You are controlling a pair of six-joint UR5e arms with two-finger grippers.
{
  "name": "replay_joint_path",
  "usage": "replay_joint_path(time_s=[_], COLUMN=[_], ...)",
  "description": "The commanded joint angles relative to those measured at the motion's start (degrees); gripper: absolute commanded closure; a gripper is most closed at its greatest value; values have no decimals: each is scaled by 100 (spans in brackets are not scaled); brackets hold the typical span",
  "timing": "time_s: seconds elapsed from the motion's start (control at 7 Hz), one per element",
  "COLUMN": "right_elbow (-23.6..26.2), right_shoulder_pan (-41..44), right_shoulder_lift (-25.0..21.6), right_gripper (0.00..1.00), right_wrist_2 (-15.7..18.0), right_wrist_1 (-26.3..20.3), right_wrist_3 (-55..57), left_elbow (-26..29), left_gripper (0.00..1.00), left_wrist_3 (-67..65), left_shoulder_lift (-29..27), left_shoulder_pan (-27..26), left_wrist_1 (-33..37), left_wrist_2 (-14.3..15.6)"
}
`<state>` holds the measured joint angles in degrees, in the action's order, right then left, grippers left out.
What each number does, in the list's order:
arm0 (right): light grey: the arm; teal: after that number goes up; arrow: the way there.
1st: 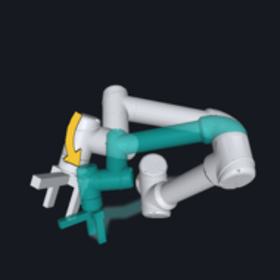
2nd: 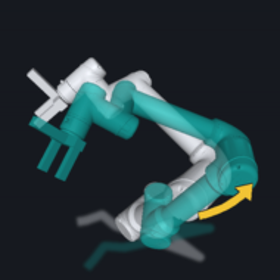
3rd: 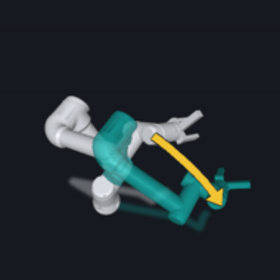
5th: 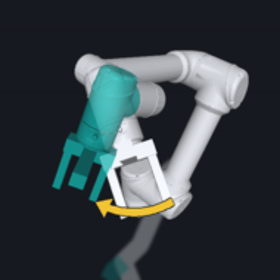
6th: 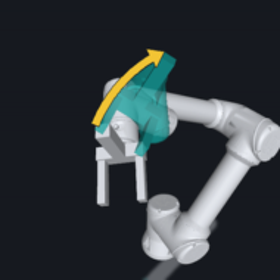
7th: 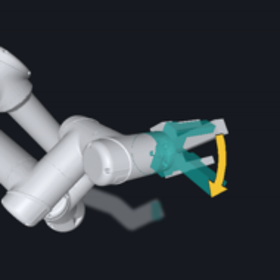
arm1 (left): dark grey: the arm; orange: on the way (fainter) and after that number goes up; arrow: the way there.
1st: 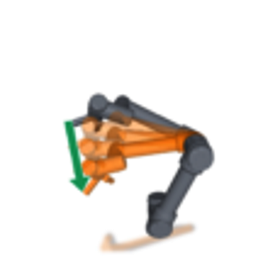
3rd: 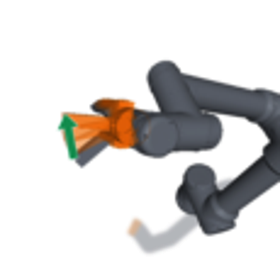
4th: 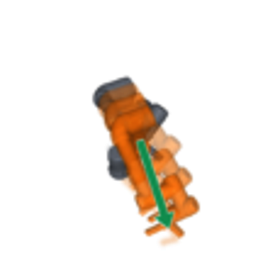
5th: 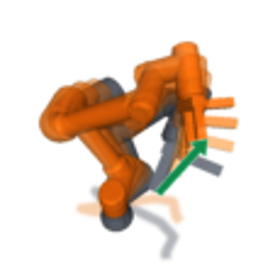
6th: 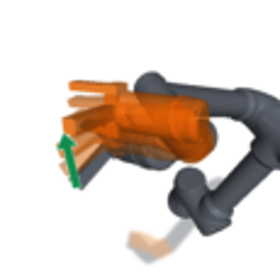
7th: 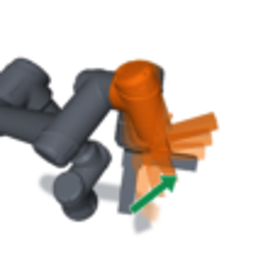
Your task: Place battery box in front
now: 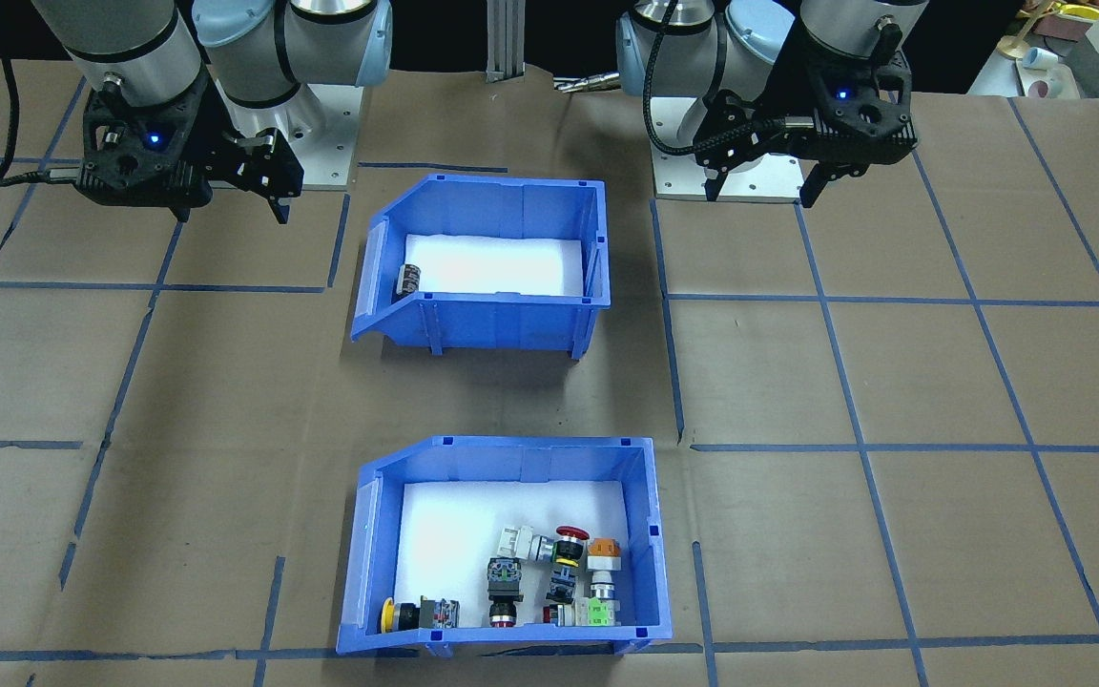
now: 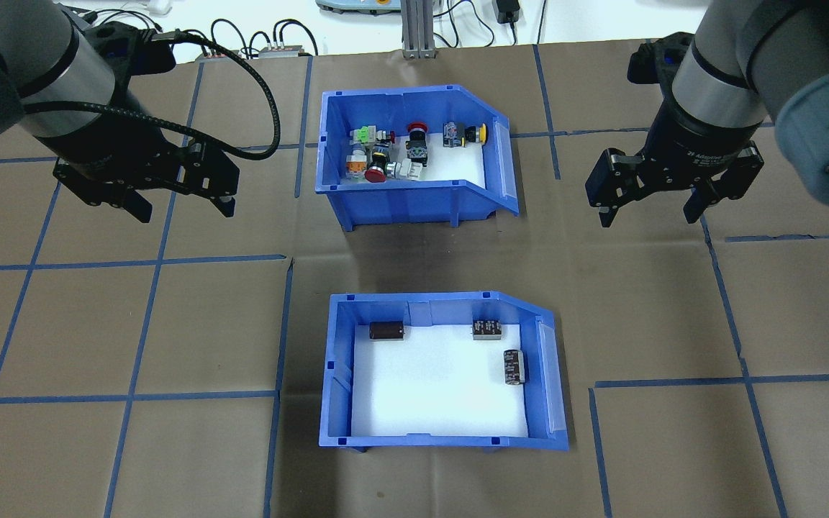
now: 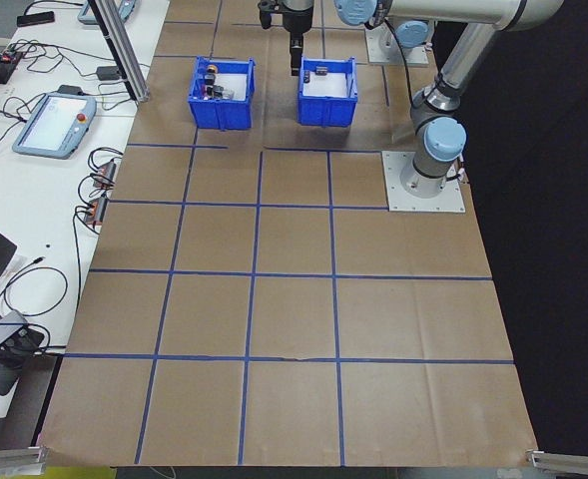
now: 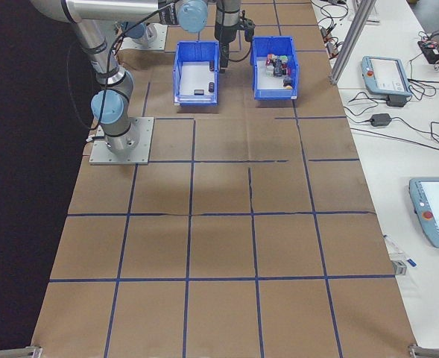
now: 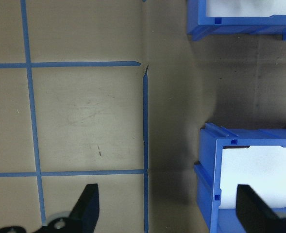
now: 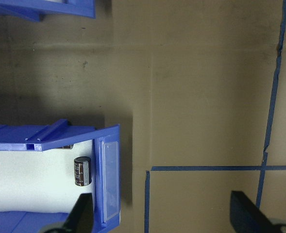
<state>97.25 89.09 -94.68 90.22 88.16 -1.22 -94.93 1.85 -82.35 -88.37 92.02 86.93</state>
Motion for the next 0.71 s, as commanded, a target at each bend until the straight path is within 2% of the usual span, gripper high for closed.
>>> replay_joint_path(time_s=[0.0,0.14,0.57], right_elbow=[-31,-31,-40], right_shoulder_pan=[3,4,-5], right_shoulder_lift=[2,11,11], right_gripper=[0,0,0], right_wrist_2=[4,4,13], right_wrist_1=[0,0,70], right_wrist_3=[-1,8,-27], left_elbow=[-16,-25,-34], left_gripper=[1,1,1], left_wrist_3=[-9,-9,-88], left_shoulder_lift=[25,34,96], left_shoulder_pan=[-4,-4,-4], left_wrist_1=[-9,-9,-62], left_wrist_2=[17,199,245])
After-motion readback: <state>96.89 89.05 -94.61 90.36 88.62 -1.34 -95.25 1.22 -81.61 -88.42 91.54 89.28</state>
